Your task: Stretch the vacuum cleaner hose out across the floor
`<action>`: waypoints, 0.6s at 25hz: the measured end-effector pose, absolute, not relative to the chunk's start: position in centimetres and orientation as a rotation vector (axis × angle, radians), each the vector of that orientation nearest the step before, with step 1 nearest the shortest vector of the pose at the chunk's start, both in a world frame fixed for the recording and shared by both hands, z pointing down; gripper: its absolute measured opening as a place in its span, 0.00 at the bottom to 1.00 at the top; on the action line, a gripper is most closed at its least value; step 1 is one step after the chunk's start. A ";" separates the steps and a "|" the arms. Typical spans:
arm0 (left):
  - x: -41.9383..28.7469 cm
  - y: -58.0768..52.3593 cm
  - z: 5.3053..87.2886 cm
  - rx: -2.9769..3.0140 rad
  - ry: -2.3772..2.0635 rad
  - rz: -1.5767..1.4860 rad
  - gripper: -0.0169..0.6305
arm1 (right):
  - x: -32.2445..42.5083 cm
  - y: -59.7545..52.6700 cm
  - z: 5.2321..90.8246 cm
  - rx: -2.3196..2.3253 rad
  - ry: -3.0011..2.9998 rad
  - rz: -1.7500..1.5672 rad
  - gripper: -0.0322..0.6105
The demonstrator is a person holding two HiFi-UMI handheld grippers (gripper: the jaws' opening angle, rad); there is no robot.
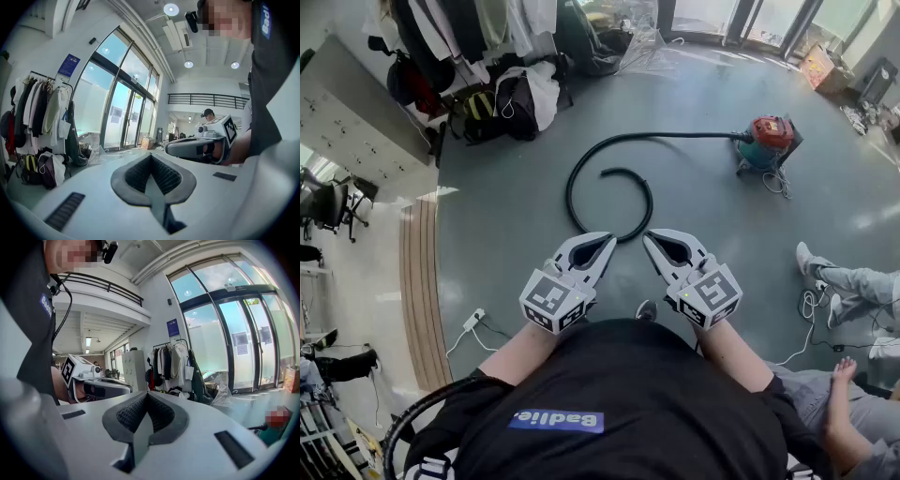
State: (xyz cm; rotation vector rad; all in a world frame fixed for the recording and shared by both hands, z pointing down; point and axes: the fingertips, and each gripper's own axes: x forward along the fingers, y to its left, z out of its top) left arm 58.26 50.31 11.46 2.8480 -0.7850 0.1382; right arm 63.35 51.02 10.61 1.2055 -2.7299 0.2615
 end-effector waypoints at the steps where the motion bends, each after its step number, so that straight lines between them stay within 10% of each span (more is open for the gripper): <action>1: 58.2 50.3 11.4 2.847 -0.785 0.141 0.04 | 63.3 51.0 10.6 1.210 -2.732 0.266 0.06; 15: 59.9 50.2 12.0 2.844 -0.791 0.171 0.04 | 64.6 51.0 11.5 1.169 -2.762 0.317 0.06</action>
